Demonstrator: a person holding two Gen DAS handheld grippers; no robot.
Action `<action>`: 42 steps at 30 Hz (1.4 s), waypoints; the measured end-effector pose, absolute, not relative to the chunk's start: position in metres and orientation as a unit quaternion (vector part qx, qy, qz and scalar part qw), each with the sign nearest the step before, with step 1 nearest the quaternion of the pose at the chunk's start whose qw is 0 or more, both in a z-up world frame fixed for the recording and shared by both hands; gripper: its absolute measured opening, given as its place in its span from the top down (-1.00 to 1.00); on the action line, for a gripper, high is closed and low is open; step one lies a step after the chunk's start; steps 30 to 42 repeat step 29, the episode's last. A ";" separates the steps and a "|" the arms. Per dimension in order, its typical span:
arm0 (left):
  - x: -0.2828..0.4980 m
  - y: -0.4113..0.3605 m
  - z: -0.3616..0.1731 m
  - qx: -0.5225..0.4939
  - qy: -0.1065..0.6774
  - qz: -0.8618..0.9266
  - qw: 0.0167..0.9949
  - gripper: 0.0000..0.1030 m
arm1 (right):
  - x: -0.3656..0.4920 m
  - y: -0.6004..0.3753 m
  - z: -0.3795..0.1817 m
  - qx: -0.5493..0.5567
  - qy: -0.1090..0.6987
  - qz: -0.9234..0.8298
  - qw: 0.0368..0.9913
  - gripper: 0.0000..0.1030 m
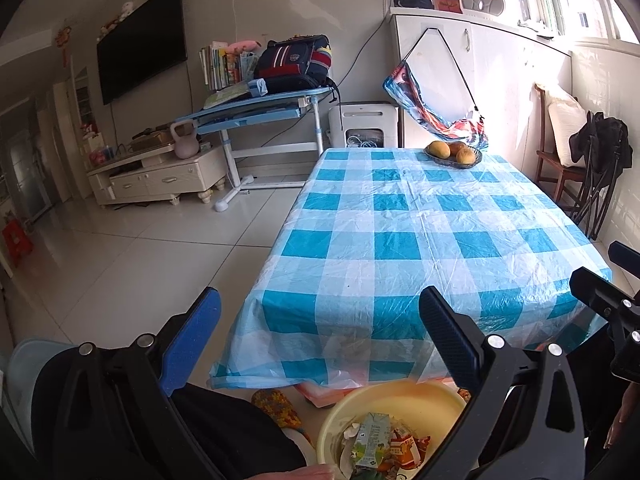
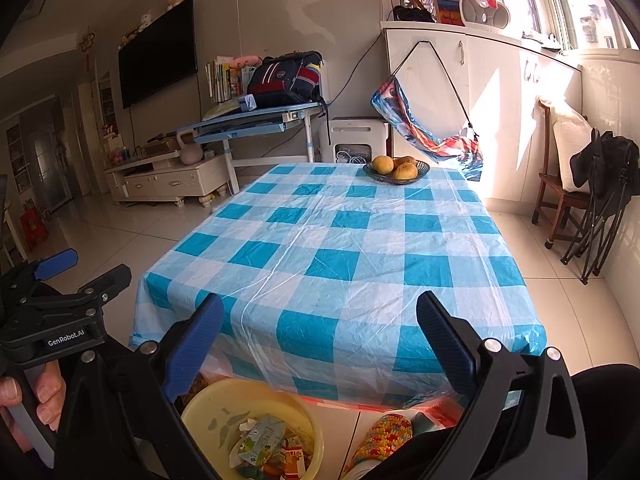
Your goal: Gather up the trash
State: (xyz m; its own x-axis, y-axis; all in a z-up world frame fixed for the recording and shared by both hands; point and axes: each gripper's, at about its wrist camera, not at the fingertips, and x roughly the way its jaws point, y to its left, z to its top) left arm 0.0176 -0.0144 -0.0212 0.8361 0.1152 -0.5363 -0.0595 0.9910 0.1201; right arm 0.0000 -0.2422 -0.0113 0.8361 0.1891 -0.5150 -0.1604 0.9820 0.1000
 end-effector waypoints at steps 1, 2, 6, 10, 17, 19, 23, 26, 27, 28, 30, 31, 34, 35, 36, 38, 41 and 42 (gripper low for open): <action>0.018 -0.016 -0.021 0.052 0.282 0.045 0.957 -0.86 | 0.000 -0.242 -0.011 0.027 0.271 0.091 0.958 -0.81; 0.017 -0.017 -0.021 0.053 0.282 0.045 0.957 -0.86 | 0.000 -0.243 -0.011 0.027 0.271 0.091 0.958 -0.81; 0.016 -0.021 -0.018 0.052 0.279 0.036 0.958 -0.86 | 0.000 -0.244 -0.011 0.030 0.273 0.088 0.958 -0.81; 0.014 -0.024 -0.016 0.050 0.280 0.022 0.958 -0.86 | 0.003 -0.242 -0.013 0.026 0.278 0.086 0.956 -0.81; 0.006 -0.028 -0.013 0.050 0.277 0.005 0.960 -0.86 | 0.003 -0.236 -0.015 0.015 0.281 0.089 0.955 -0.81; 0.005 -0.030 -0.013 0.057 0.277 0.002 0.959 -0.86 | 0.003 -0.236 -0.016 0.016 0.281 0.089 0.956 -0.81; 0.013 -0.027 -0.020 0.048 0.308 -0.009 0.950 -0.86 | 0.003 -0.238 -0.016 0.023 0.280 0.085 0.956 -0.81; 0.021 -0.018 -0.028 0.022 0.335 -0.013 0.942 -0.86 | 0.004 -0.238 -0.017 0.023 0.280 0.084 0.956 -0.81; 0.024 -0.016 -0.031 0.018 0.344 -0.011 0.939 -0.86 | 0.004 -0.238 -0.017 0.023 0.280 0.084 0.956 -0.81; 0.027 -0.015 -0.035 0.014 0.352 -0.011 0.936 -0.86 | 0.004 -0.238 -0.017 0.022 0.280 0.085 0.956 -0.81; 0.028 -0.014 -0.037 0.011 0.358 -0.013 0.933 -0.86 | 0.004 -0.238 -0.017 0.022 0.280 0.084 0.956 -0.81; 0.028 -0.014 -0.037 0.011 0.358 -0.013 0.933 -0.86 | 0.004 -0.238 -0.017 0.022 0.280 0.084 0.956 -0.81; 0.028 -0.014 -0.037 0.011 0.358 -0.013 0.933 -0.86 | 0.004 -0.238 -0.017 0.022 0.280 0.084 0.956 -0.81; 0.028 -0.014 -0.037 0.011 0.358 -0.013 0.933 -0.86 | 0.004 -0.238 -0.017 0.022 0.280 0.084 0.956 -0.81; 0.028 -0.014 -0.037 0.011 0.358 -0.013 0.933 -0.86 | 0.004 -0.238 -0.017 0.022 0.280 0.084 0.956 -0.81; 0.028 -0.014 -0.037 0.011 0.358 -0.013 0.933 -0.86 | 0.004 -0.238 -0.017 0.022 0.280 0.084 0.956 -0.81; 0.028 -0.014 -0.037 0.011 0.358 -0.013 0.933 -0.86 | 0.004 -0.238 -0.017 0.022 0.280 0.084 0.956 -0.81; 0.028 -0.014 -0.037 0.011 0.358 -0.013 0.933 -0.86 | 0.004 -0.238 -0.017 0.022 0.280 0.084 0.956 -0.81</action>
